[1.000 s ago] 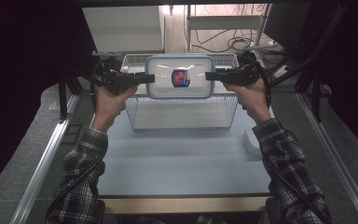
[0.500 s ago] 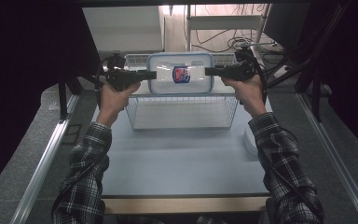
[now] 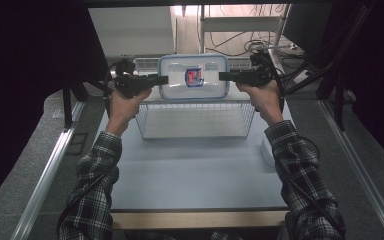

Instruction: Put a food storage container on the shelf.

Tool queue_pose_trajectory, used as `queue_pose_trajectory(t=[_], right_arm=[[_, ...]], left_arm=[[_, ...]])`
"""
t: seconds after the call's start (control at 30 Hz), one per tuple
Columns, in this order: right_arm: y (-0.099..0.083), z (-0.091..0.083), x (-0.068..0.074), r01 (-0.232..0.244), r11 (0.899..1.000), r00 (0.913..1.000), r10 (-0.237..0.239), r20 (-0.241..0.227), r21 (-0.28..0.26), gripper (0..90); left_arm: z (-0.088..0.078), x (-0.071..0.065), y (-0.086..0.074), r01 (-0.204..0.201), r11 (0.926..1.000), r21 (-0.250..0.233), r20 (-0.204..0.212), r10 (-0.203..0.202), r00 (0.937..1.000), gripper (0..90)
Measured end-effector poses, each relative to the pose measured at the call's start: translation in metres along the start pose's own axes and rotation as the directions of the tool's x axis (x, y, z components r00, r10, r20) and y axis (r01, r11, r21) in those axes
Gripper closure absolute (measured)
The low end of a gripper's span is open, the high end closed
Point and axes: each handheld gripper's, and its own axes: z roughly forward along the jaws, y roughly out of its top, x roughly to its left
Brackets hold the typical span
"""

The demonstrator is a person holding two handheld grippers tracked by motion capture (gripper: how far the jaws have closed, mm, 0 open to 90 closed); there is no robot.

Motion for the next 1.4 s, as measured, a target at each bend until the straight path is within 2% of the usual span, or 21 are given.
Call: queue_pose_trajectory(t=[0.2, 0.23, 0.27, 0.3, 0.33, 0.4, 0.47, 0.57, 0.67, 0.7, 0.73, 0.77, 0.93, 1.1, 1.17, 1.23, 1.33, 1.37, 1.4], right_arm=[[0.001, 0.001, 0.001, 0.013, 1.0, 0.9998, -0.013, 0.016, 0.006, 46.8], [0.001, 0.001, 0.001, 0.012, 1.0, 0.9998, -0.012, 0.017, 0.008, 47.0], [0.001, 0.001, 0.001, 0.012, 1.0, 0.9998, -0.012, 0.017, 0.008, 47.0], [0.001, 0.001, 0.0, 0.009, 1.0, 0.9998, -0.01, 0.016, 0.01, 46.7], [0.0, 0.001, -0.001, 0.004, 1.0, 0.9999, -0.004, 0.017, 0.013, 46.2], [0.0, 0.002, -0.002, 0.001, 1.0, 0.9998, -0.001, 0.019, 0.01, 45.6], [0.0, 0.003, -0.005, -0.016, 1.0, 0.9998, 0.016, 0.013, 0.003, 45.1], [0.001, 0.004, -0.006, -0.03, 1.0, 0.9993, 0.029, 0.024, 0.005, 43.4], [0.001, 0.005, -0.006, -0.027, 1.0, 0.9988, 0.027, 0.041, 0.004, 42.1], [0.003, 0.007, -0.002, 0.005, 1.0, 0.9956, -0.007, 0.094, 0.023, 42.4], [0.003, 0.007, -0.002, 0.005, 1.0, 0.9956, -0.007, 0.094, 0.023, 42.4], [0.002, 0.01, 0.0, 0.016, 0.999, 0.9923, -0.021, 0.122, 0.039, 42.0], [0.001, 0.014, 0.001, 0.009, 0.999, 0.9929, -0.014, 0.118, 0.044, 44.0], [0.0, 0.012, 0.002, 0.0, 0.999, 0.9941, -0.005, 0.108, 0.047, 45.1], [0.001, 0.011, 0.004, 0.012, 0.999, 0.9933, -0.018, 0.114, 0.046, 48.6], [0.002, 0.011, 0.005, 0.017, 0.999, 0.9925, -0.022, 0.12, 0.04, 48.4], [0.003, 0.011, 0.006, 0.016, 0.999, 0.9924, -0.021, 0.121, 0.042, 49.1], [0.003, 0.012, 0.007, 0.013, 0.998, 0.9933, -0.02, 0.114, 0.062, 48.3], [0.002, 0.014, 0.008, 0.029, 0.996, 0.9909, -0.04, 0.128, 0.086, 46.8]], left_arm=[[0.001, 0.0, -0.002, 0.001, 0.9999, -0.012, -0.017, -0.001, 0.9999, 48.4], [0.001, 0.001, -0.003, -0.008, 0.9999, -0.011, -0.035, 0.007, 0.9994, 48.6], [0.001, 0.001, -0.003, -0.008, 0.9999, -0.011, -0.035, 0.007, 0.9994, 51.8], [0.002, 0.001, -0.005, -0.025, 0.9997, 0.003, -0.056, 0.025, 0.9981, 53.2], [0.003, 0.001, -0.006, -0.026, 0.9996, 0.01, -0.063, 0.026, 0.9977, 53.6], [0.005, 0.002, -0.007, -0.027, 0.9994, 0.021, -0.066, 0.029, 0.9974, 52.8], [0.008, 0.006, -0.009, -0.008, 0.9997, 0.023, -0.054, 0.009, 0.9985, 52.1], [0.008, 0.006, -0.009, -0.01, 0.9998, 0.019, -0.06, 0.012, 0.9981, 53.3], [0.007, 0.005, -0.009, -0.004, 0.9999, 0.016, -0.05, 0.005, 0.9987, 52.9], [0.006, 0.006, -0.009, 0.018, 0.9998, 0.006, -0.03, -0.018, 0.9994, 52.1], [0.006, 0.006, -0.009, 0.018, 0.9998, 0.006, -0.03, -0.018, 0.9994, 51.2], [0.006, 0.007, -0.008, 0.038, 0.9993, 0.002, -0.018, -0.038, 0.9991, 50.6], [0.006, 0.008, -0.007, 0.039, 0.9992, 0.009, -0.018, -0.039, 0.9991, 49.6], [0.003, 0.008, -0.005, 0.023, 0.9997, -0.009, -0.058, -0.023, 0.998, 49.9], [0.003, 0.008, -0.004, 0.032, 0.9994, -0.017, -0.052, -0.033, 0.9981, 50.0], [0.003, 0.007, -0.004, 0.042, 0.999, -0.016, -0.054, -0.043, 0.9976, 49.4], [0.003, 0.006, -0.003, 0.033, 0.9994, -0.013, -0.058, -0.034, 0.9978, 49.3], [0.003, 0.006, -0.002, 0.025, 0.9996, -0.016, -0.072, -0.026, 0.9971, 49.0], [0.003, 0.006, -0.001, 0.024, 0.9996, -0.012, -0.078, -0.025, 0.9966, 48.8]])
